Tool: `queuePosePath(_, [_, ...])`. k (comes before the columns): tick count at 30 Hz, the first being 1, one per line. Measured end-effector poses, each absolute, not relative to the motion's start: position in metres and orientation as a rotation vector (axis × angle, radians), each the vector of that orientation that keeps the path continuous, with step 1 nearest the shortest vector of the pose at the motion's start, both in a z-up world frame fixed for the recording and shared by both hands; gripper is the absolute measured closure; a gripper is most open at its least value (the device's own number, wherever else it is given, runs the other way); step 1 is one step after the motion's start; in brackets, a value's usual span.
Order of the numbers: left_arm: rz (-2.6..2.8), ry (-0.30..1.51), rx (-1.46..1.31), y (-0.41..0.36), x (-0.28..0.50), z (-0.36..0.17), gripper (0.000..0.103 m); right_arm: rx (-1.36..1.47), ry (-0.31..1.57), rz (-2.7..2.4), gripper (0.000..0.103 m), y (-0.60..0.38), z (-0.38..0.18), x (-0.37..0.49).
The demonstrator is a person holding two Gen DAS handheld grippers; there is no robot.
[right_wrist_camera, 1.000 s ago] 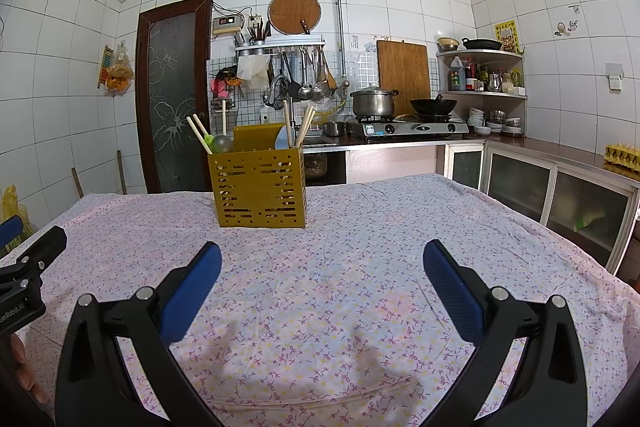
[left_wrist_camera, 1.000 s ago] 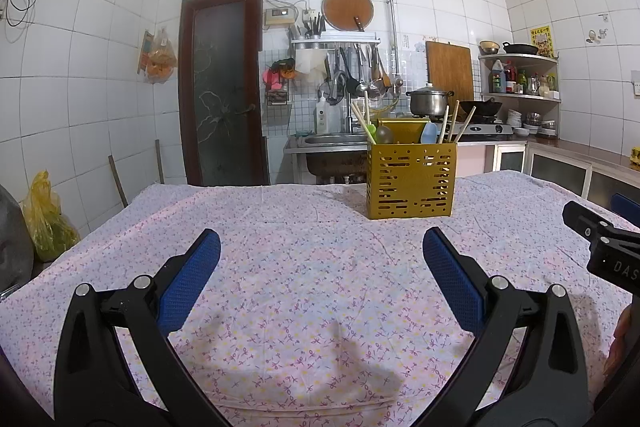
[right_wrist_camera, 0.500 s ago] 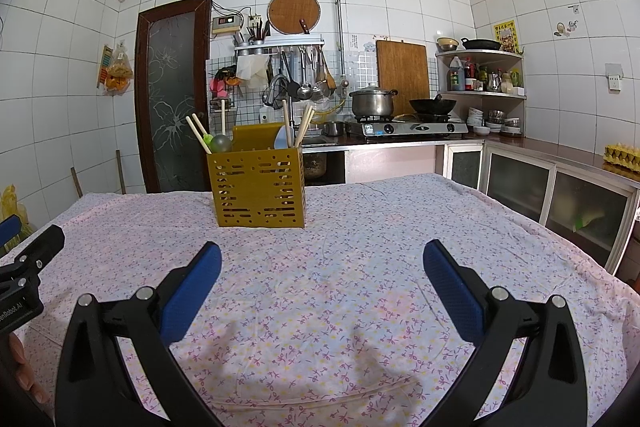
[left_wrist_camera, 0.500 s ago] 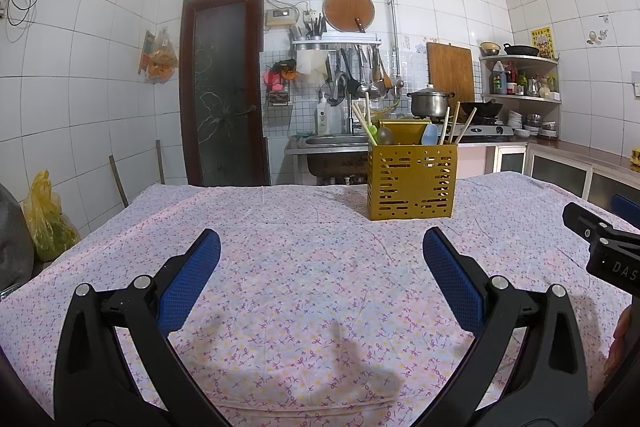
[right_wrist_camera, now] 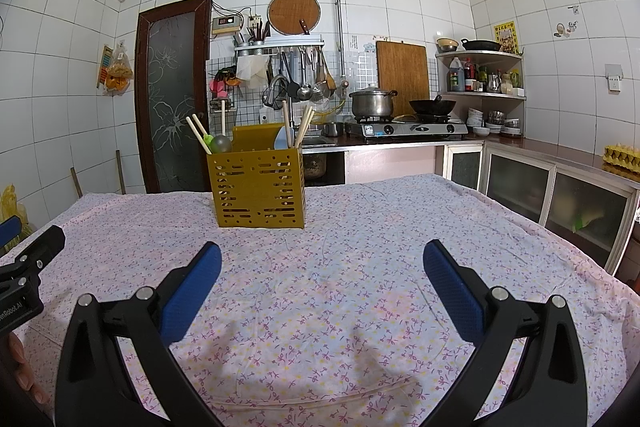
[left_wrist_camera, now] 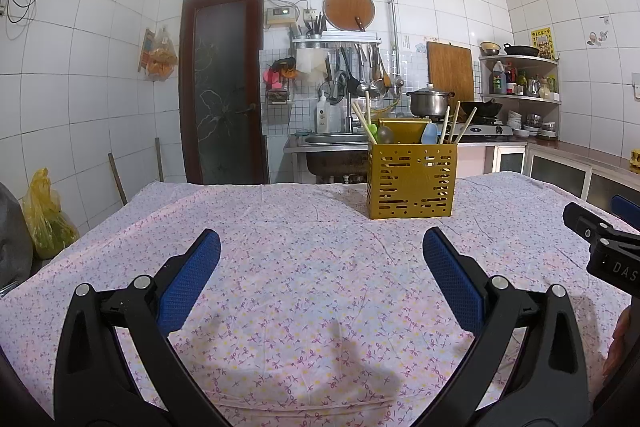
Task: Organize utensils
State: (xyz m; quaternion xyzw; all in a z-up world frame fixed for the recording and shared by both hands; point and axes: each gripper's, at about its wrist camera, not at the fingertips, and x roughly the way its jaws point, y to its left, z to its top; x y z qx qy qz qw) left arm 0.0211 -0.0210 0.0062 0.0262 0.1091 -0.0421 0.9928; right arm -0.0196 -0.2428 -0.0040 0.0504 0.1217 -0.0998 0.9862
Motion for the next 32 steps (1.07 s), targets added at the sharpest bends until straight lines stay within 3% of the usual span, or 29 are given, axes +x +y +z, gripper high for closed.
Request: queuePosePath(32, [-0.093, 0.222, 0.034, -0.0191, 0.0229, 0.0041, 0.005, 0.101, 0.245, -0.201, 0.004, -0.242, -0.0044, -0.0198])
